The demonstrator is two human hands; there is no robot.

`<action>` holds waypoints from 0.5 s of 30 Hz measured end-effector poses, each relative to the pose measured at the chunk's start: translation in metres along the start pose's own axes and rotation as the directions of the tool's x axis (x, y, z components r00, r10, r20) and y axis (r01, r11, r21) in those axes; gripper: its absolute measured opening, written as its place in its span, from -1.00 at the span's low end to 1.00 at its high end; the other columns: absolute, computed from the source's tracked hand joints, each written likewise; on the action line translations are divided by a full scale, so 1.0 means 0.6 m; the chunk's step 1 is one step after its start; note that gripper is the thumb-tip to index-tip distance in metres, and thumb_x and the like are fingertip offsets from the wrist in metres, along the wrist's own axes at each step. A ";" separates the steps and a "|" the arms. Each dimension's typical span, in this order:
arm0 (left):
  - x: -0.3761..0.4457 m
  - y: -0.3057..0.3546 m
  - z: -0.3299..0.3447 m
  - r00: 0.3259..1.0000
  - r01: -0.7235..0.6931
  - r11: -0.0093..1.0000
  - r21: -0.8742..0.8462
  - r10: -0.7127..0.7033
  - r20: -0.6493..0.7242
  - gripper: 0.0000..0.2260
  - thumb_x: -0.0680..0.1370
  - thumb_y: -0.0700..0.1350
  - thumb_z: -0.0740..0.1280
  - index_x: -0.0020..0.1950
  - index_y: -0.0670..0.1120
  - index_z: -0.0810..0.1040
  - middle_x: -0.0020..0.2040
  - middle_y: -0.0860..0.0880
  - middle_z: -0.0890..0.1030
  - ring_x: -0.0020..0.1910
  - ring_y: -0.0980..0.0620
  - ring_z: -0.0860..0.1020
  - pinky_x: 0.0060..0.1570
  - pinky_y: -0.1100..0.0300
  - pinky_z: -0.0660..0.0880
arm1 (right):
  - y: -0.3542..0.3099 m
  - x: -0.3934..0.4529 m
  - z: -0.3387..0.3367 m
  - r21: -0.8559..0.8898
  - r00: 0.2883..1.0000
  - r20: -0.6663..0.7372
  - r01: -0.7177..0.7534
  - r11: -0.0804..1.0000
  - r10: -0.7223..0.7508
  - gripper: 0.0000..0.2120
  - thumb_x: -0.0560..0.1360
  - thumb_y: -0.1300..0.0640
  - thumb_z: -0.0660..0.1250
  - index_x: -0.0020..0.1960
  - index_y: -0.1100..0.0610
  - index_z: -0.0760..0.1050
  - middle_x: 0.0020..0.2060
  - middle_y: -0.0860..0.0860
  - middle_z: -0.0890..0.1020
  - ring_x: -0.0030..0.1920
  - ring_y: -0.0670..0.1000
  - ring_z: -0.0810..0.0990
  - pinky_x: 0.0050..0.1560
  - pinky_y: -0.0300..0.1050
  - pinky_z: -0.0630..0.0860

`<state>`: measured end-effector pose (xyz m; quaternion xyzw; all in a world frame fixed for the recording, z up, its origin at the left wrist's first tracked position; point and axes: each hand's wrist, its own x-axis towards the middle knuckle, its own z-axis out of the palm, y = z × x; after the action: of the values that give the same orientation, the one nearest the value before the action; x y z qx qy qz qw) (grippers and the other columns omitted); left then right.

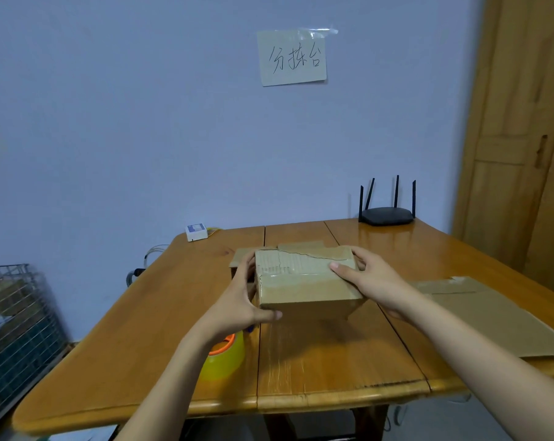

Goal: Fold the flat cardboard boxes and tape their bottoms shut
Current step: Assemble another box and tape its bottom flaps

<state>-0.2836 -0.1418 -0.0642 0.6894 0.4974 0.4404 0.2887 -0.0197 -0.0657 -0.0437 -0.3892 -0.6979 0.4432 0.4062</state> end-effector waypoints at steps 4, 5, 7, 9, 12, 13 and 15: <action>0.004 0.007 0.015 0.998 0.055 0.978 -0.204 -0.061 -0.023 -0.14 0.33 0.19 0.58 0.47 0.38 0.12 0.43 0.22 0.39 0.42 0.11 0.40 0.41 -0.01 0.37 | 0.002 0.004 0.017 0.075 0.999 -0.042 -0.026 0.997 0.029 -0.71 0.57 0.06 0.39 0.29 0.00 0.51 0.11 -0.09 0.68 0.04 -0.10 0.68 0.04 -0.09 0.65; 0.007 0.012 0.022 0.992 0.084 0.955 -0.286 -0.106 -0.062 -0.23 0.35 0.27 0.52 0.43 0.44 0.16 0.46 0.18 0.36 0.45 0.03 0.38 0.42 -0.10 0.34 | 0.004 0.006 0.022 0.073 0.998 -0.049 -0.027 0.997 0.030 -0.71 0.58 0.06 0.38 0.30 -0.01 0.51 0.13 -0.09 0.67 0.08 -0.08 0.66 0.10 -0.04 0.64; 0.013 0.023 0.033 0.964 0.091 0.947 -0.307 -0.161 -0.211 -0.30 0.39 0.33 0.44 0.43 0.46 0.16 0.50 0.19 0.24 0.47 0.00 0.27 0.43 -0.10 0.27 | 0.004 0.008 0.032 0.066 0.998 -0.066 -0.002 0.998 0.006 -0.71 0.60 0.03 0.35 0.31 -0.05 0.49 0.14 -0.12 0.66 0.14 -0.05 0.64 0.16 0.00 0.61; 0.018 0.031 0.044 0.928 0.066 0.964 -0.259 -0.155 -0.339 -0.32 0.43 0.29 0.42 0.46 0.40 0.15 0.45 0.19 0.22 0.40 0.05 0.29 0.30 0.07 0.35 | 0.001 0.009 0.038 0.052 0.997 -0.079 0.029 0.998 -0.024 -0.66 0.57 -0.05 0.37 0.33 -0.08 0.47 0.15 -0.14 0.64 0.17 -0.04 0.62 0.17 -0.01 0.60; 0.019 0.035 0.057 0.900 0.025 0.965 -0.263 -0.136 -0.413 -0.36 0.45 0.20 0.46 0.45 0.30 0.24 0.42 0.12 0.33 0.35 0.05 0.40 0.17 0.13 0.51 | -0.004 0.013 0.049 -0.062 0.991 -0.130 0.033 0.998 -0.041 -0.27 0.32 -0.36 0.47 0.40 -0.13 0.36 0.23 -0.15 0.56 0.22 -0.05 0.56 0.21 0.01 0.57; 0.022 0.033 0.060 0.892 0.012 0.959 -0.282 -0.137 -0.430 -0.39 0.46 0.15 0.48 0.43 0.26 0.27 0.39 0.09 0.40 0.31 0.04 0.46 0.14 0.10 0.56 | -0.003 0.015 0.052 -0.096 0.985 -0.168 0.025 0.995 -0.041 -0.19 0.25 -0.40 0.49 0.39 -0.15 0.35 0.24 -0.16 0.55 0.23 -0.05 0.55 0.22 0.03 0.55; 0.026 0.035 0.067 0.887 -0.004 0.934 -0.358 -0.161 -0.432 -0.48 0.49 0.03 0.48 0.37 0.20 0.33 0.29 0.02 0.52 0.21 0.02 0.55 0.02 0.12 0.63 | -0.002 0.021 0.054 -0.098 0.970 -0.238 0.023 0.995 -0.046 -0.22 0.22 -0.39 0.50 0.35 -0.18 0.37 0.22 -0.17 0.57 0.22 -0.04 0.55 0.21 0.05 0.56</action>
<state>-0.2368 -0.1326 -0.0592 0.4840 0.4929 0.6580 0.2997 -0.0543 -0.0643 -0.0488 -0.4464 -0.6707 0.3522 0.4762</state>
